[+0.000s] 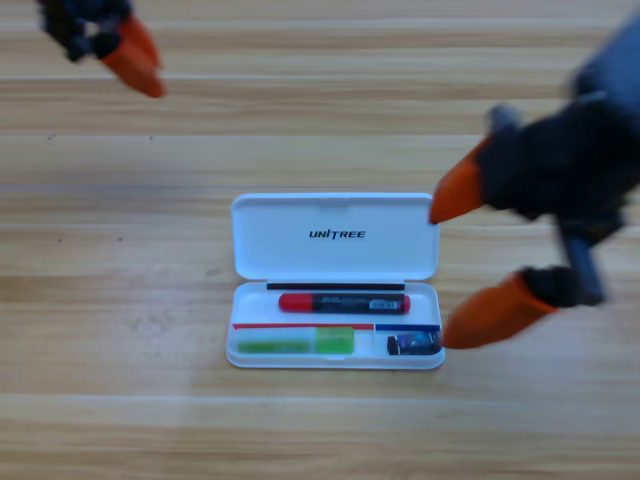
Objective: Clean up eraser and pencils
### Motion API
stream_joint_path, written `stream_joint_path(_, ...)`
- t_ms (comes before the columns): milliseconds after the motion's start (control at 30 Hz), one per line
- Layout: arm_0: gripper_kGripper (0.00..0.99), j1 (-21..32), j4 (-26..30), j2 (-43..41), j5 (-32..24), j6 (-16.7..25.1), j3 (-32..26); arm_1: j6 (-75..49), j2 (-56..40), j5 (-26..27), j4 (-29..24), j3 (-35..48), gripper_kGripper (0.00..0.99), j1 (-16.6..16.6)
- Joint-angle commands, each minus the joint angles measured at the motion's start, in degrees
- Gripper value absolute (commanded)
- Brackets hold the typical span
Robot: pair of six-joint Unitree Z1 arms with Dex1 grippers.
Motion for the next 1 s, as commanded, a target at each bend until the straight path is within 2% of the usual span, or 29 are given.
stream_joint_path(33,0.000,3.6,0.0,12.7,-9.9,0.5,-2.0,2.3,-12.0,4.4,-4.2,7.1,0.990,0.8)
stream_joint_path(133,0.000,3.7,2.1,17.7,-13.7,3.4,-2.8,2.5,-14.1,4.9,-4.2,8.8,0.990,0.7)
stream_joint_path(267,0.000,3.7,8.1,26.4,-19.5,6.9,-8.1,2.9,-15.0,6.9,-4.2,9.4,0.990,0.7)
stream_joint_path(433,0.000,2.4,9.0,30.3,-24.7,7.7,-8.0,3.3,-15.3,8.5,-4.2,9.4,0.990,0.7)
stream_joint_path(667,0.000,-0.7,10.9,29.1,-25.9,6.1,-7.6,3.3,-14.2,9.3,-4.6,9.4,0.990,0.7)
stream_joint_path(1000,0.000,-5.0,11.0,20.6,-27.1,4.2,-2.0,3.3,-14.1,10.9,-5.0,10.2,0.990,0.7)
